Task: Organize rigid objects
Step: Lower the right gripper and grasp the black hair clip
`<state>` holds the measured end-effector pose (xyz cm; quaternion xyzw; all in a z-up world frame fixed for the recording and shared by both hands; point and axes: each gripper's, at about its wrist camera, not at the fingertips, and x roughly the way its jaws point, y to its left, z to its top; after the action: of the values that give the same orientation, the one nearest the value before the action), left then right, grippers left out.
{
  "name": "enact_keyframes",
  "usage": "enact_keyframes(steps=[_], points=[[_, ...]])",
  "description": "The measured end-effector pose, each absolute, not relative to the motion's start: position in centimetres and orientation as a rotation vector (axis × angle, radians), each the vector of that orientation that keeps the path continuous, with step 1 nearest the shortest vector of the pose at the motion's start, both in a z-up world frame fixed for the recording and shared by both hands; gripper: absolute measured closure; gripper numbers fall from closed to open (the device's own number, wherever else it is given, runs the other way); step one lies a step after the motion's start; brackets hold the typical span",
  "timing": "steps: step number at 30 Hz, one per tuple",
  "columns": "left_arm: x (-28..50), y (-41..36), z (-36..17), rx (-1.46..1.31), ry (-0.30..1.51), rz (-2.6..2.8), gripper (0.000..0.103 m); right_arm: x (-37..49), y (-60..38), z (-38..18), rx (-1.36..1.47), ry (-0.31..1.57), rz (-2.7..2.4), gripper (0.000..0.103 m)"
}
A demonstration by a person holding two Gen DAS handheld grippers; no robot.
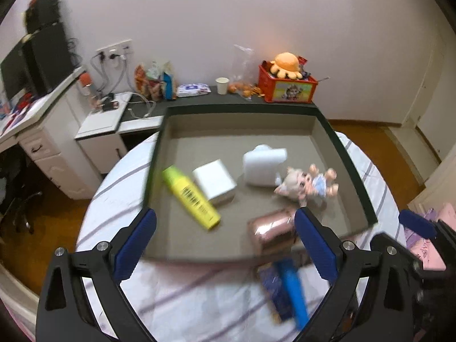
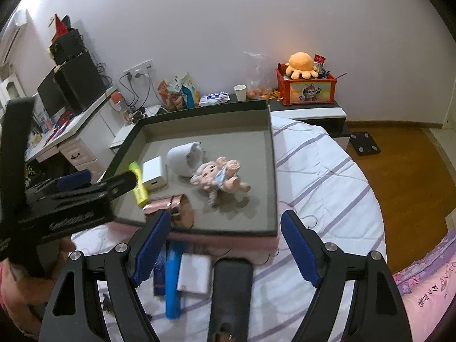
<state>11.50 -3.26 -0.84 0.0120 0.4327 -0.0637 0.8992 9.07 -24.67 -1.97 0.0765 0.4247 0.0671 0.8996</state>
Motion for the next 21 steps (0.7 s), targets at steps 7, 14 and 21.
enact_keyframes(steps=[7,14,21], points=[[5.6,0.3,-1.4,0.01,0.877,-0.041,0.0,6.5,-22.4,-3.5,0.105,0.928,0.154,0.022],[2.2,3.0,-4.0,-0.047,0.942,-0.01,0.0,5.0,-19.1,-6.2,0.041,0.997,0.209,0.022],[1.5,5.1,-4.6,-0.079,0.954,0.019,0.0,3.3,-14.8,-7.6,-0.07,1.04,0.361,0.022]])
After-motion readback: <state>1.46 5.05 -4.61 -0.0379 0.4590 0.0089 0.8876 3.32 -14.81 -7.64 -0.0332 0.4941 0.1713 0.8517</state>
